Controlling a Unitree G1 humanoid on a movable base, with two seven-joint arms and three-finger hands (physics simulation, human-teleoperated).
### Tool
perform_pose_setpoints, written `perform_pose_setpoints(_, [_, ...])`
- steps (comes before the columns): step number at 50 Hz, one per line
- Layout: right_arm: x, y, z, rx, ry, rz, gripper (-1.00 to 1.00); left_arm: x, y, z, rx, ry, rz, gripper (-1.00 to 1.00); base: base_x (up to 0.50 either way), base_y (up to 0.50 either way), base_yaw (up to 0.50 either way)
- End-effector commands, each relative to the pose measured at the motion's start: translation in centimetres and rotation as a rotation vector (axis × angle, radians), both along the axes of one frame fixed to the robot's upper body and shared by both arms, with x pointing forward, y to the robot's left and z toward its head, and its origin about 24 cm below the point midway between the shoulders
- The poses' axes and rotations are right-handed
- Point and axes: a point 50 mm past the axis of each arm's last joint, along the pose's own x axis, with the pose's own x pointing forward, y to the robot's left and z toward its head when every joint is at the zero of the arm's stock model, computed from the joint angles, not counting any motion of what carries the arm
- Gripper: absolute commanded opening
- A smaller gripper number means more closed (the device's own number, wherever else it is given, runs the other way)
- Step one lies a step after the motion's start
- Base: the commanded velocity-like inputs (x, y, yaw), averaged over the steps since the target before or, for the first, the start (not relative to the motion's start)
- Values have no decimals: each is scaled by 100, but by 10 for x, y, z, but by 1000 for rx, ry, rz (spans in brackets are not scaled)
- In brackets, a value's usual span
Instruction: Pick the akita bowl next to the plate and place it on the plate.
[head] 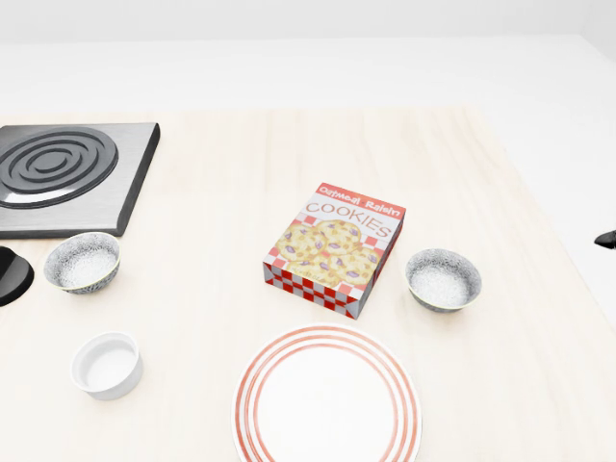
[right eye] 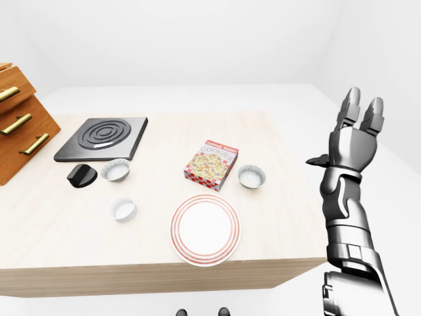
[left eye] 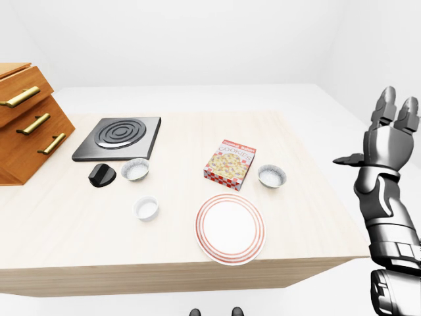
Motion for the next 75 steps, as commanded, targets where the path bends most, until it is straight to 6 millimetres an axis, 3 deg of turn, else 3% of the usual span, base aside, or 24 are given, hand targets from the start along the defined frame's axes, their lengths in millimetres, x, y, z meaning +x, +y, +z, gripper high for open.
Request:
perform_pose_setpoints(1, [-3,15,-24,-171,121,17,100,-4,1,4,16,-5,12,100,0,0,0])
perform_pose_setpoints(9, [-3,29,-72,-199,310,47,100,-10,2,11,43,-14,29,100,0,0,0])
perform_pose_setpoints(15, [-4,31,-80,-206,340,54,100,-9,2,10,39,-14,29,100,0,0,0])
perform_pose_setpoints(21, [-4,39,-100,-196,416,76,100,-12,3,6,13,-20,34,100,0,0,0])
perform_pose_setpoints(44, [12,49,-116,-129,513,92,100,-11,2,-3,-31,-27,25,100,0,0,0])
perform_pose_setpoints(68, [13,81,-141,-252,639,195,100,-11,1,-5,-45,-37,25,100,0,0,0])
perform_pose_setpoints(75, [14,82,-142,-253,652,195,100,-11,1,-7,-53,-37,24,100,0,0,0])
